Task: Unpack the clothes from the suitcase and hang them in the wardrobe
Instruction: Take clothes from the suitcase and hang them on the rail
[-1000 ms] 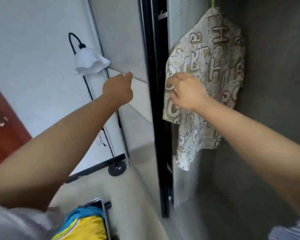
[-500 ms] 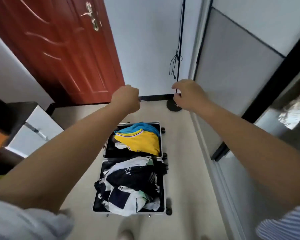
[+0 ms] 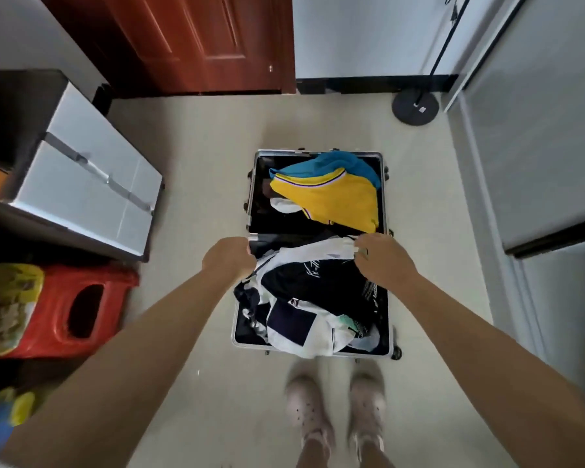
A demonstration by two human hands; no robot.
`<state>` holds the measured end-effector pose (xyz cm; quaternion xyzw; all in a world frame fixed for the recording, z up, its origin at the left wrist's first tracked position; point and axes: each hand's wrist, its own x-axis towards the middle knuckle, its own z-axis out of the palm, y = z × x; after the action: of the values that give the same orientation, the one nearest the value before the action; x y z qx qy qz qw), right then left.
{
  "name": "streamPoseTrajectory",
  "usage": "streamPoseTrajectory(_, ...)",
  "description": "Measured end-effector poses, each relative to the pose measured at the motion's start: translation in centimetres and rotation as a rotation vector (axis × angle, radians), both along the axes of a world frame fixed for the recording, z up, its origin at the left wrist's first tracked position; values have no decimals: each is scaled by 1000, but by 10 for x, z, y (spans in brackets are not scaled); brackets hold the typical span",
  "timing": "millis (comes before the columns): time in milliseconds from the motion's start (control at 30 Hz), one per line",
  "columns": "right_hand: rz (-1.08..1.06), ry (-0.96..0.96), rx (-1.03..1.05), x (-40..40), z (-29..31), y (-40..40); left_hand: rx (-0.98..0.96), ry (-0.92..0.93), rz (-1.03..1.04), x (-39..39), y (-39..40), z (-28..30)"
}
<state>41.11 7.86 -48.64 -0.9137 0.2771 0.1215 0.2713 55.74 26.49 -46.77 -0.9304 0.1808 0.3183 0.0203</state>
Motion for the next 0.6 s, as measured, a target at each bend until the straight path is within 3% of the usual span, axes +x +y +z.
streamPoseTrajectory(300,73,452,-30,-40,-217,24,-24,288,169,-36,14,-230)
streamPoseTrajectory(533,74,375,-150,-33,-349,15,-187,350,428,-48,-9,-373)
streamPoseTrajectory(600,63,443,-125,-31,-376,9,-261,405,586,-51,-13,-408)
